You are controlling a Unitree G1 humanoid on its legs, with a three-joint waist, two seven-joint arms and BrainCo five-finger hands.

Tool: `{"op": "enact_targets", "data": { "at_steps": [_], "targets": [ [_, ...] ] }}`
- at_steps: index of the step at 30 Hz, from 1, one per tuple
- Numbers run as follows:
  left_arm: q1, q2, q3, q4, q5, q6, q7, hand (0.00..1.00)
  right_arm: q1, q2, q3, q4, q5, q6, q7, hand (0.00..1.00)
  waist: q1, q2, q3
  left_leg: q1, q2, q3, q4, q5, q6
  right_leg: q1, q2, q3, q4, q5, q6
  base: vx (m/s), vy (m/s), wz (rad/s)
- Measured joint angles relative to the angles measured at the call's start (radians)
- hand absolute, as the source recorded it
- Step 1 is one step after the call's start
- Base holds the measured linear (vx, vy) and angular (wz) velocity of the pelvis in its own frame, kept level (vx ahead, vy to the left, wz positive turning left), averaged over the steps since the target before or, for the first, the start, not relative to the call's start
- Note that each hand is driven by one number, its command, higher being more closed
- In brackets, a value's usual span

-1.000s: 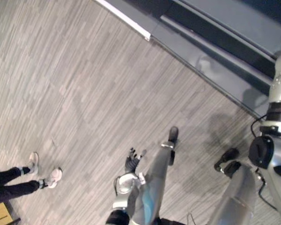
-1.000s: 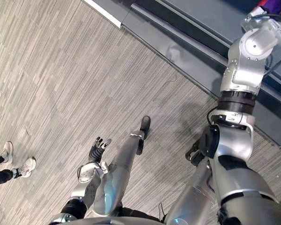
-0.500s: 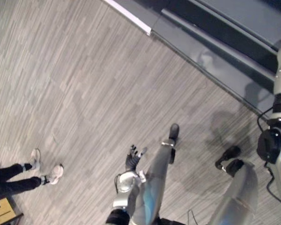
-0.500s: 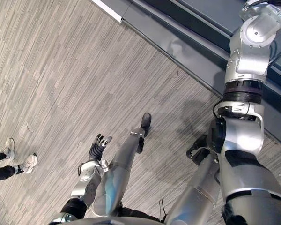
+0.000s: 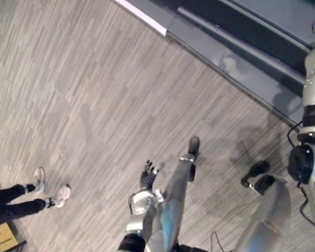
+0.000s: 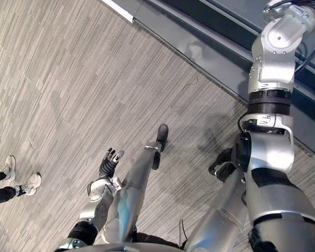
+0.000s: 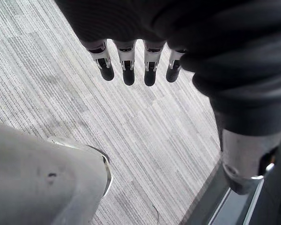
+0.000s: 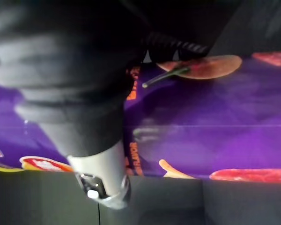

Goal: Put the gum and the chips on the shelf.

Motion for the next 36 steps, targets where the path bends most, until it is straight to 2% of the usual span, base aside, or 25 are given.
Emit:
{"op": "enact_targets", "data": {
  "at_steps": [2, 3, 5, 9, 14, 15, 16, 24, 26, 28, 29, 30, 34, 36],
  "targets": [
    [0.0, 0.0, 0.0, -0.001, 0.0, 0.0, 0.0, 0.0, 0.001, 0.004, 0.0, 0.0, 0.0, -0.006, 0.0, 1.0, -0.001, 0.0, 0.0, 0.0, 0.001, 0.002, 0.0, 0.001, -0.001, -0.004, 0.001, 0.004, 0.002, 0.0, 0.0, 0.04, 0.003, -0.03],
    [0.0, 0.0, 0.0, -0.002, 0.0, 0.0, -0.001, 0.0, 0.001, 0.007, 0.002, -0.001, 0.0, -0.01, 0.001, 0.0, -0.001, 0.0, 0.0, 0.0, 0.002, 0.006, 0.001, 0.005, -0.008, -0.007, 0.001, 0.007, 0.004, 0.0, 0.0, 0.06, 0.006, -0.06],
    [-0.001, 0.0, 0.0, -0.002, 0.0, 0.0, -0.001, 0.0, 0.002, 0.012, 0.006, -0.002, 0.0, -0.011, 0.001, 0.0, -0.002, -0.001, 0.001, 0.0, 0.006, 0.01, 0.006, 0.005, -0.009, -0.008, 0.004, 0.009, 0.004, 0.0, 0.0, 0.05, 0.007, -0.07],
    [-0.002, 0.0, 0.009, -0.011, 0.0, 0.0, -0.001, 0.0, 0.058, 0.04, -0.003, 0.029, 0.009, 0.017, 0.0, 0.0, -0.005, -0.002, 0.001, -0.007, 0.019, 0.013, 0.022, 0.003, -0.012, -0.013, 0.015, 0.009, 0.005, 0.0, 0.0, 0.05, 0.012, -0.09],
    [-0.002, -0.002, 0.012, -0.011, 0.0, 0.0, -0.001, 0.0, 0.103, 0.07, 0.0, 0.031, 0.017, 0.019, 0.002, 0.0, -0.007, -0.004, 0.003, -0.012, 0.038, 0.014, 0.049, -0.011, -0.018, -0.015, 0.035, 0.013, 0.012, 0.0, 0.0, 0.03, 0.007, -0.11],
    [-0.002, -0.002, 0.013, -0.011, 0.0, 0.0, -0.001, 0.0, 0.104, 0.083, 0.0, 0.031, 0.017, 0.019, 0.002, 0.0, -0.01, -0.007, 0.003, -0.012, 0.042, 0.017, 0.059, -0.017, -0.02, -0.016, 0.039, 0.018, 0.016, 0.0, -0.001, 0.02, 0.009, -0.33],
    [-0.003, -0.001, 0.029, -0.012, 0.0, 0.0, -0.001, 0.0, 0.118, 0.132, 0.004, 0.026, 0.016, 0.017, 0.003, 0.0, -0.023, -0.022, 0.012, -0.012, 0.06, 0.022, 0.085, -0.038, -0.019, -0.016, 0.057, 0.026, 0.025, -0.001, -0.003, 0.02, 0.011, -0.3],
    [-0.006, -0.001, 0.047, -0.011, 0.0, 0.0, -0.001, 0.0, 0.128, 0.139, 0.004, 0.026, 0.016, 0.016, 0.003, 0.0, -0.031, -0.028, 0.015, -0.012, 0.073, 0.022, 0.097, -0.038, -0.027, -0.016, 0.072, 0.028, 0.025, -0.001, -0.003, 0.02, 0.006, -0.06],
    [-0.006, -0.001, 0.056, -0.011, 0.0, 0.0, 0.0, 0.0, 0.144, 0.165, 0.004, 0.024, 0.016, 0.013, 0.003, 0.0, -0.034, -0.04, 0.011, -0.01, 0.078, 0.026, 0.102, -0.039, -0.028, -0.016, 0.076, 0.032, 0.026, -0.001, -0.003, 0.02, 0.012, -0.1],
    [-0.006, 0.002, 0.089, -0.01, 0.0, 0.0, 0.002, 0.0, 0.186, 0.211, 0.004, 0.015, 0.016, 0.005, 0.003, 0.0, -0.034, -0.072, 0.006, -0.003, 0.092, 0.03, 0.109, -0.047, -0.03, -0.009, 0.091, 0.034, 0.02, -0.001, -0.003, 0.02, 0.006, -0.23],
    [-0.006, 0.007, 0.11, -0.008, 0.0, 0.0, 0.004, 0.0, 0.22, 0.254, 0.005, 0.013, 0.017, -0.001, 0.004, 0.0, -0.034, -0.096, 0.007, 0.013, 0.108, 0.034, 0.118, -0.057, -0.036, 0.008, 0.106, 0.034, 0.014, -0.001, -0.003, 0.02, 0.0, -0.38],
    [-0.006, 0.009, 0.121, 0.0, 0.001, 0.0, 0.003, 0.0, 0.253, 0.293, 0.003, 0.014, 0.018, -0.001, 0.005, 0.0, -0.034, -0.109, 0.009, 0.041, 0.126, 0.036, 0.125, -0.07, -0.037, 0.047, 0.123, 0.027, -0.002, 0.004, -0.01, 0.02, 0.002, -0.44],
    [-0.003, 0.012, 0.126, 0.047, 0.003, 0.0, -0.005, 0.0, 0.365, 0.391, 0.001, 0.015, 0.024, 0.007, 0.022, 0.0, -0.035, -0.126, -0.001, 0.145, 0.158, 0.049, 0.106, -0.105, -0.032, 0.169, 0.153, 0.008, -0.073, 0.013, -0.013, 0.0, 0.035, -0.28],
    [-0.004, 0.015, 0.128, 0.054, 0.005, 0.001, -0.006, 0.0, 0.397, 0.421, 0.001, 0.015, 0.026, 0.007, 0.03, 0.0, -0.032, -0.136, -0.005, 0.172, 0.173, 0.056, 0.085, -0.104, -0.032, 0.204, 0.16, -0.009, -0.112, 0.021, -0.001, 0.0, 0.072, -0.25]
  ]
}}
